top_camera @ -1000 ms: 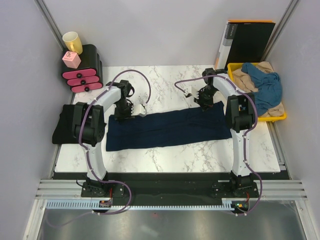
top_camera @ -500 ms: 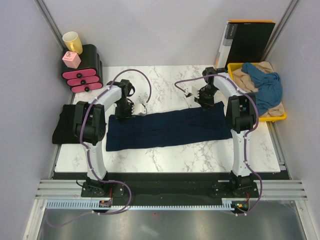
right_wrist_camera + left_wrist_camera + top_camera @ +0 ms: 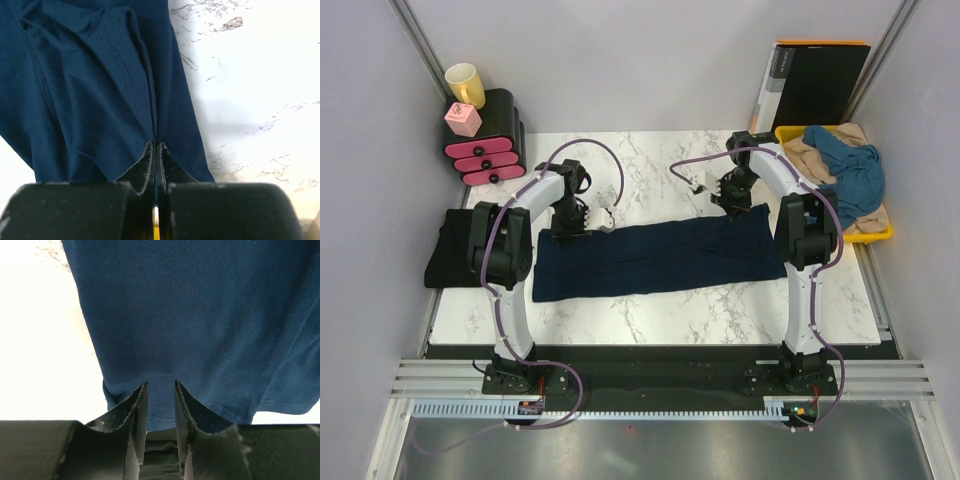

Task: Fold and stack the t-shirts
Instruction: Fold the other side of the tshirt into a rectangle

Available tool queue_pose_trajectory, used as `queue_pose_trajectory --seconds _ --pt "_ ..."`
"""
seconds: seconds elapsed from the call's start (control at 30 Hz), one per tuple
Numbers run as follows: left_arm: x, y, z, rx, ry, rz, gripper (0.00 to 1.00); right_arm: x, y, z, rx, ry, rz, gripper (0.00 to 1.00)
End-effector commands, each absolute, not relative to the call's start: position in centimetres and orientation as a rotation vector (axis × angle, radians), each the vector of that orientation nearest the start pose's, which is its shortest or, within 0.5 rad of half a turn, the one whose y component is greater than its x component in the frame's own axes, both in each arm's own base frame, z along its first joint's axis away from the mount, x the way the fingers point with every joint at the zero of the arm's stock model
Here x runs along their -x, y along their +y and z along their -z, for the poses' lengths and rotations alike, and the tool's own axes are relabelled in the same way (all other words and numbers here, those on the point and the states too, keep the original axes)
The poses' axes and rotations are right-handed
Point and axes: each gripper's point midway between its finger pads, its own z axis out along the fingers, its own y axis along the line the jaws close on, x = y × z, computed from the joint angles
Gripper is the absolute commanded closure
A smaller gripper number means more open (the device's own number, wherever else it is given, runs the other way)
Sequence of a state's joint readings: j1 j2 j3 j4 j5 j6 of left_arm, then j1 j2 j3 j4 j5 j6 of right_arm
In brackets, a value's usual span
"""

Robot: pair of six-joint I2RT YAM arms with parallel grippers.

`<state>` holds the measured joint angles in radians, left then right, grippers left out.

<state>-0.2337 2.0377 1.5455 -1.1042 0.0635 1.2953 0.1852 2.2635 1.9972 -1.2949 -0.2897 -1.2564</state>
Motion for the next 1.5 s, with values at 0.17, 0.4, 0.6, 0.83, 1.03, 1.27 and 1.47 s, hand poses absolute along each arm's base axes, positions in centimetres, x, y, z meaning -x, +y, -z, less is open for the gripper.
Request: queue_pose_trajectory --seconds 0.17,0.4,0.6,0.83,1.03,1.27,1.47 --pt "-36.8 -6.6 -3.8 -2.118 2.26 0.136 0.66 -41.4 9.7 -7.5 1.94 2.206 -0.37 0.95" --pt "-36.8 -6.7 -3.7 -2.112 2.264 0.141 0.66 -41.8 10.1 -8.1 1.904 2.2 -0.353 0.91" --pt "-36.7 -6.8 -3.7 -2.109 2.268 0.147 0.67 -41.7 10.3 -8.8 1.889 2.193 -0.341 0.96" --pt "-36.8 -6.9 -3.7 -2.107 2.266 0.147 0.66 -40.7 10.6 -8.8 1.903 2.191 -0.366 0.97" --pt "-37.0 -6.9 -3.7 -2.109 2.261 0.142 0.66 -41.0 10.9 -8.4 1.867 2.212 -0.362 0.92" --pt "-37.0 -6.9 -3.8 -2.109 2.261 0.142 0.66 -41.2 10.8 -8.0 1.87 2.218 -0.34 1.0" --pt "-37.0 -6.9 -3.8 -2.108 2.259 0.143 0.67 -41.1 10.7 -8.1 1.884 2.197 -0.327 1.0"
